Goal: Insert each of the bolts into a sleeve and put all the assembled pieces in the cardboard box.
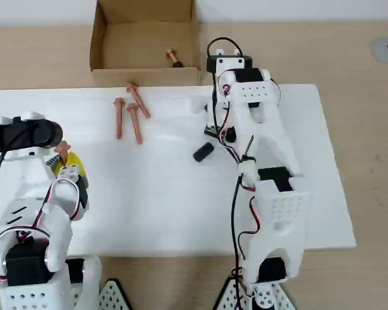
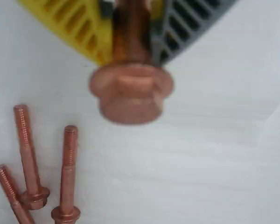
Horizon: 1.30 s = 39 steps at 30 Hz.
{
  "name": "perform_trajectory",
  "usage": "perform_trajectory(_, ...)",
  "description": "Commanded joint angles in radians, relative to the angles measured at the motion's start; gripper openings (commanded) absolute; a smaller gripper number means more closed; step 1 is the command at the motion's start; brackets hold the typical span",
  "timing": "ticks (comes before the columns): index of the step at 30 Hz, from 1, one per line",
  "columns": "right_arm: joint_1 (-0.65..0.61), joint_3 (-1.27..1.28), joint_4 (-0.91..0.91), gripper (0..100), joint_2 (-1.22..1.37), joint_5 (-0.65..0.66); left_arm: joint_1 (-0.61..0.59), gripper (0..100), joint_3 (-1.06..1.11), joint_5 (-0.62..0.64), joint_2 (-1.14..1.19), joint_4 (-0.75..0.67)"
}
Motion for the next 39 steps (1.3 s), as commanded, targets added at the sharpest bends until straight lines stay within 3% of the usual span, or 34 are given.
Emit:
perform_trajectory(1, 0.018, 0.018, 0.005, 18.8, 0.094, 0.014, 0.003, 1, -0.008, -0.008, -0.008, -0.012)
perform_trajectory(20, 0.12, -0.008, 0.008, 14.3, 0.096, 0.006, 0.003, 1, -0.009, -0.008, -0.008, -0.012)
perform_trajectory(33, 0.104, -0.001, 0.017, 14.2, 0.117, 0.015, 0.003, 1, -0.009, -0.005, -0.008, -0.012)
perform_trajectory(39, 0.03, -0.001, 0.012, 9.8, 0.12, 0.17, 0.003, 1, -0.009, -0.005, -0.008, -0.012)
